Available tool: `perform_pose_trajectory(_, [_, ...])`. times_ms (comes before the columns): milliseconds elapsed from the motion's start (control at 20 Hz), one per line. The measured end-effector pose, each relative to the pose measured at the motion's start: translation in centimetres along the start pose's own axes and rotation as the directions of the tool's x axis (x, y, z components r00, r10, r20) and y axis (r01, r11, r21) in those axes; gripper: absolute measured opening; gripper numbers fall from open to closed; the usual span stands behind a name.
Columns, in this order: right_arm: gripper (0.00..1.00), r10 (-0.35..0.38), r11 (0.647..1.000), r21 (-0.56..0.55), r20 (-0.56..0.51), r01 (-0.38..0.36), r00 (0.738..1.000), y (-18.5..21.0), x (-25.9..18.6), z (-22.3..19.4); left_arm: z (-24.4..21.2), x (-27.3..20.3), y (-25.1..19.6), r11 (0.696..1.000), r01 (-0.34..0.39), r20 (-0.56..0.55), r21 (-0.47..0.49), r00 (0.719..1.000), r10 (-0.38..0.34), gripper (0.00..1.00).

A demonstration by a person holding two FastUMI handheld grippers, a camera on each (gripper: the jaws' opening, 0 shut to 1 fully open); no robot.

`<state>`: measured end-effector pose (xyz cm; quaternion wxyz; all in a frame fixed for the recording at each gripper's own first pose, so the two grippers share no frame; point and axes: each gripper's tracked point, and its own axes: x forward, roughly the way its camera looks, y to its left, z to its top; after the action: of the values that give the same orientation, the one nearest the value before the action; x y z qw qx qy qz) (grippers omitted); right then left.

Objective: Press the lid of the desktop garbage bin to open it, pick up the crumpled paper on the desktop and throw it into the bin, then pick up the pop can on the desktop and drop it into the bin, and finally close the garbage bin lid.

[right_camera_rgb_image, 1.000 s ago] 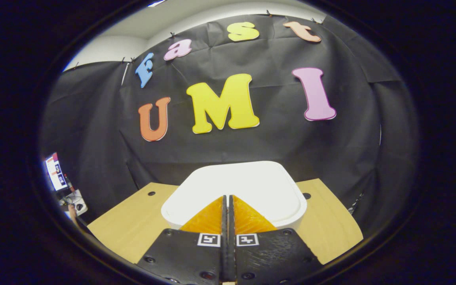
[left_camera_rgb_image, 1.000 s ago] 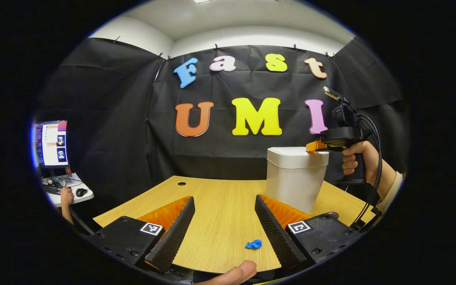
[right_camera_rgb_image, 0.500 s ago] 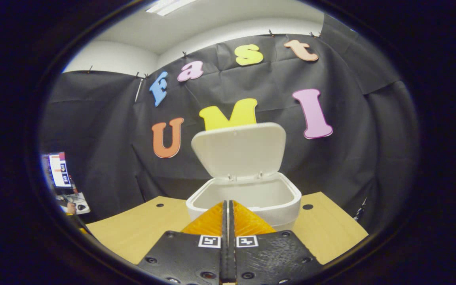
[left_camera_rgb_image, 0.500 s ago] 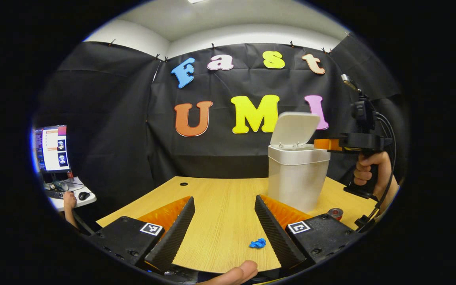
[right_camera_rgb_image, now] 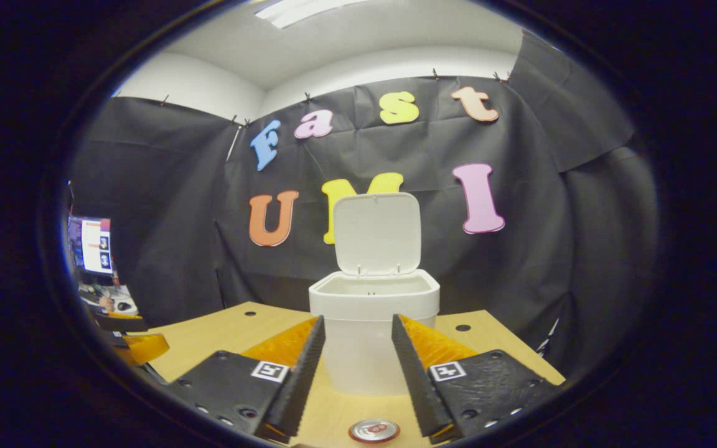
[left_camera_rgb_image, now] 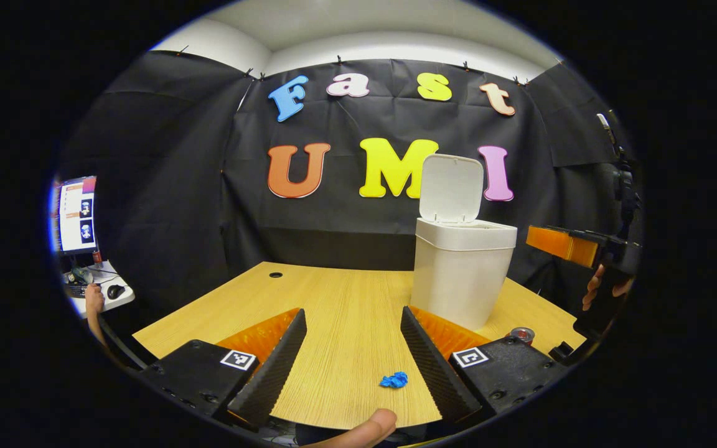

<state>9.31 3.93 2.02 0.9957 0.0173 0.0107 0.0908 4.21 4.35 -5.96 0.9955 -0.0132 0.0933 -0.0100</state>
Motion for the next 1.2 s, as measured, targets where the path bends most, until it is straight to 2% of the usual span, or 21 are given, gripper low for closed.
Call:
perform_pose_trajectory(50, [0.87, -0.007, 0.999, -0.031, 0.003, 0.007, 1.000, 0.1, -0.9, -0.8, -0.3, 0.2, -0.2, 1.000, 0.005, -0.007, 0.007, 1.000, -0.005, 0.99])
perform_pose_trajectory(150, [0.95, -0.016, 0.998, -0.055, 0.017, 0.017, 1.000, 0.4, -2.2, -1.6, -1.0, 0.6, -0.8, 0.999, 0.023, -0.026, 0.024, 0.999, -0.022, 0.99])
perform_pose_trajectory(300, [0.94, -0.007, 0.998, -0.055, 0.020, 0.008, 1.000, 1.3, -4.7, -3.2, -2.6, 1.7, -1.6, 0.996, 0.057, -0.074, 0.062, 0.996, -0.052, 0.99])
perform_pose_trajectory(350, [0.97, -0.002, 0.998, -0.061, 0.017, 0.003, 1.000, 1.6, -5.6, -3.8, -3.2, 2.0, -1.7, 0.996, 0.066, -0.096, 0.065, 0.994, -0.060, 0.98])
perform_pose_trajectory(500, [0.95, -0.040, 0.995, -0.096, 0.010, 0.040, 0.999, 0.9, -7.9, -6.3, -5.7, 3.2, -2.9, 0.992, 0.111, -0.169, 0.062, 0.981, -0.099, 0.99])
perform_pose_trajectory(650, [0.95, -0.020, 0.988, -0.155, -0.028, 0.016, 0.999, 1.6, -9.7, -10.2, -10.4, 4.5, -4.8, 0.972, 0.210, -0.296, 0.104, 0.940, -0.171, 0.99])
perform_pose_trajectory(800, [0.98, 0.020, 0.989, -0.148, -0.043, -0.026, 0.999, 2.1, -10.7, -12.1, -13.9, 5.2, -5.5, 0.972, 0.221, -0.413, 0.078, 0.895, -0.170, 0.99])
perform_pose_trajectory(950, [0.95, 0.069, 0.992, -0.095, -0.096, -0.079, 0.993, 2.6, -11.3, -14.8, -16.3, 5.6, -6.1, 0.972, 0.231, -0.490, 0.051, 0.854, -0.177, 0.99])
perform_pose_trajectory(1050, [0.98, 0.063, 0.995, -0.072, -0.132, -0.073, 0.989, 2.2, -11.5, -16.5, -17.2, 5.7, -5.9, 0.971, 0.229, -0.510, 0.061, 0.844, -0.167, 0.99])
perform_pose_trajectory(1100, [0.95, 0.065, 0.995, -0.068, -0.150, -0.076, 0.987, 2.2, -11.6, -17.3, -17.3, 5.7, -6.0, 0.969, 0.238, -0.516, 0.059, 0.839, -0.175, 0.99])
perform_pose_trajectory(1200, [0.95, 0.052, 0.995, -0.077, -0.185, -0.067, 0.981, 1.7, -11.6, -18.8, -17.8, 5.4, -6.7, 0.960, 0.280, -0.541, 0.031, 0.812, -0.219, 0.98])
